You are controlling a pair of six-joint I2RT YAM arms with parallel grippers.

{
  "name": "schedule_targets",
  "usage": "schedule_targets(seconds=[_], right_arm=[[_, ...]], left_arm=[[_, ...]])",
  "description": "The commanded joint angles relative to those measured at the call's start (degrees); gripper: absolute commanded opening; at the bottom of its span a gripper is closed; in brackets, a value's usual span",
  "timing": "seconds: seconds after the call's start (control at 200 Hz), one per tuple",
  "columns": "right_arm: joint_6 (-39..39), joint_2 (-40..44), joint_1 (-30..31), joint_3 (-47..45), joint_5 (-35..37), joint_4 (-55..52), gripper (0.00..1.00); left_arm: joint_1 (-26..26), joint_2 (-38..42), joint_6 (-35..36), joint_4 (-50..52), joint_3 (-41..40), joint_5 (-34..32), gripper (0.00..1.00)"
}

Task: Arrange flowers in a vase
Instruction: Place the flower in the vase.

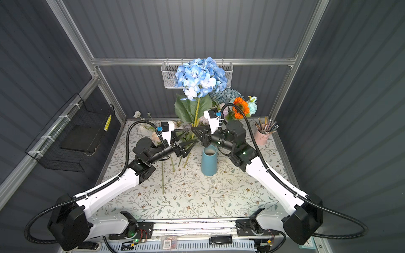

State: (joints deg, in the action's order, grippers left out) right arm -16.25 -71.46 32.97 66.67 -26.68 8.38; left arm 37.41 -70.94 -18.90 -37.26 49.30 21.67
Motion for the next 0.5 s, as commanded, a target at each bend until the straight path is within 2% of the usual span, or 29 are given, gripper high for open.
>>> schedule_targets(seconds=[0.0,0.135,0.3,0.495], right_arm=[[5.9,3.7,-1.1,2.8,4.9,-5.8,0.00],[10.1,6.9,-1.9,4.7,11.0,-10.3,0.00],[14.4,10.9,-2.3,6.0,16.4,-14.0,0.00],[16.7,12.4,-2.3,4.9,20.4,-13.6,0.00]], left_arm=[[-0.9,3.8,-0.6,2.1,-2.6,-6.9,1.00],[-4.6,5.0,-4.5,2.4,-5.9,-10.8,1.00],[-10.1,2.0,-12.9,-2.7,-9.2,-10.7,1.00],[-10.8,-1.3,-14.6,-3.7,-9.5,-11.7,1.00]])
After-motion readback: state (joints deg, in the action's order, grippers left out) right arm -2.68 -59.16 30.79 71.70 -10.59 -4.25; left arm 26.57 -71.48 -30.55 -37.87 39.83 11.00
